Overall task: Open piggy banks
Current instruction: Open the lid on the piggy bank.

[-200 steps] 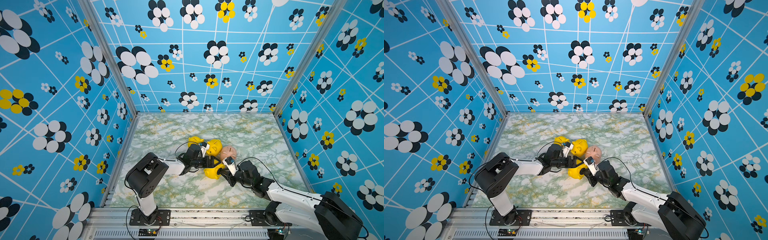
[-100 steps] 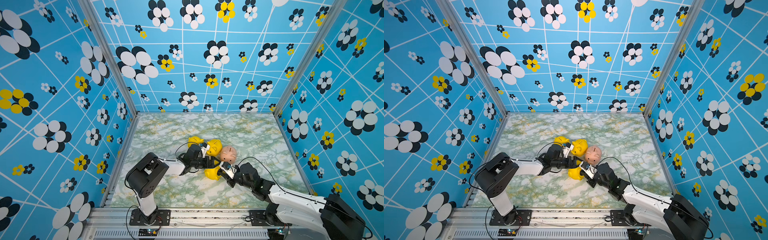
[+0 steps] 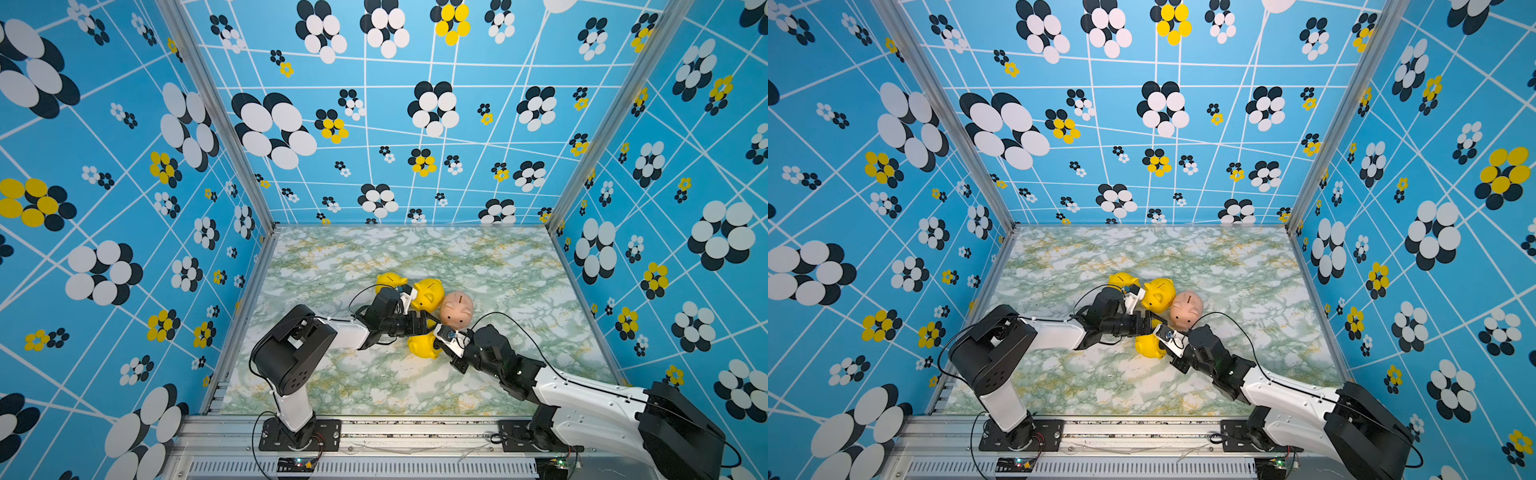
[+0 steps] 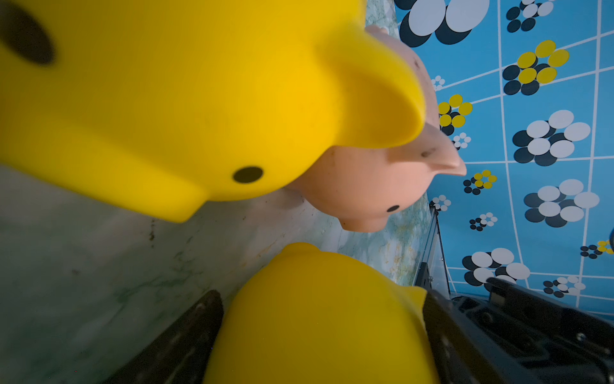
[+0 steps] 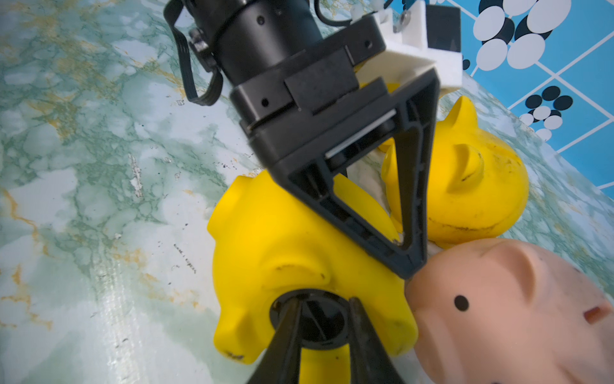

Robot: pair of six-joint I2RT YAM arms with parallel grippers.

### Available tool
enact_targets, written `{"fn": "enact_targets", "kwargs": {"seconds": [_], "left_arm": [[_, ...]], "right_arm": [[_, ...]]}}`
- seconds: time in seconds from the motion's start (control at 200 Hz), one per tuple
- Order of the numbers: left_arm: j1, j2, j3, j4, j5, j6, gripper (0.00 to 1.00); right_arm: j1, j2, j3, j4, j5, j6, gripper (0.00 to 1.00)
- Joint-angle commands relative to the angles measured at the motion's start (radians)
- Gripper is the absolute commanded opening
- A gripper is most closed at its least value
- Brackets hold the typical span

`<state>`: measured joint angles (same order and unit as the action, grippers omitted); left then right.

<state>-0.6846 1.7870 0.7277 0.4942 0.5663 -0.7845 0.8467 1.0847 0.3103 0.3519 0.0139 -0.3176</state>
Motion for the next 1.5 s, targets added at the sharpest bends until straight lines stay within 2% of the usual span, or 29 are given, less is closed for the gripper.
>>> {"fn": "enact_targets", "kwargs": {"seconds": [0.0, 0.255, 0.535, 0.91, 1.1, 1.235, 1.37, 1.495], "left_arm": [[-0.030, 0.184, -0.172, -0.660, -0.131, 0.106, 0.94], [-0.026, 0.184, -0.171, -0.664, -0.138, 0.103, 0.94], [-0.021, 0.177, -0.175, -0.666, -0.141, 0.100, 0.94], [-0.011, 0.170, -0.179, -0.664, -0.137, 0.098, 0.94], [-0.010, 0.165, -0.184, -0.661, -0.133, 0.097, 0.94], [-0.009, 0.166, -0.179, -0.666, -0.116, 0.101, 0.94], [-0.006, 0.163, -0.165, -0.686, -0.105, 0.113, 0.94], [-0.007, 0.162, -0.151, -0.705, -0.102, 0.122, 0.94]], "right_arm": [[0.032, 0.016, 0.016, -0.046, -0.062, -0.013, 0.26], [0.031, -0.068, -0.033, 0.001, -0.010, 0.013, 0.27], [0.031, 0.052, 0.026, -0.006, 0.018, 0.017, 0.24], [0.032, 0.168, 0.103, -0.003, 0.179, 0.069, 0.15], [0.028, 0.216, 0.154, -0.011, 0.204, 0.046, 0.13], [0.025, 0.242, 0.174, -0.025, 0.133, -0.013, 0.13], [0.026, 0.263, 0.180, -0.044, -0.010, -0.147, 0.11], [0.028, 0.304, 0.222, -0.093, -0.072, -0.253, 0.02]]}}
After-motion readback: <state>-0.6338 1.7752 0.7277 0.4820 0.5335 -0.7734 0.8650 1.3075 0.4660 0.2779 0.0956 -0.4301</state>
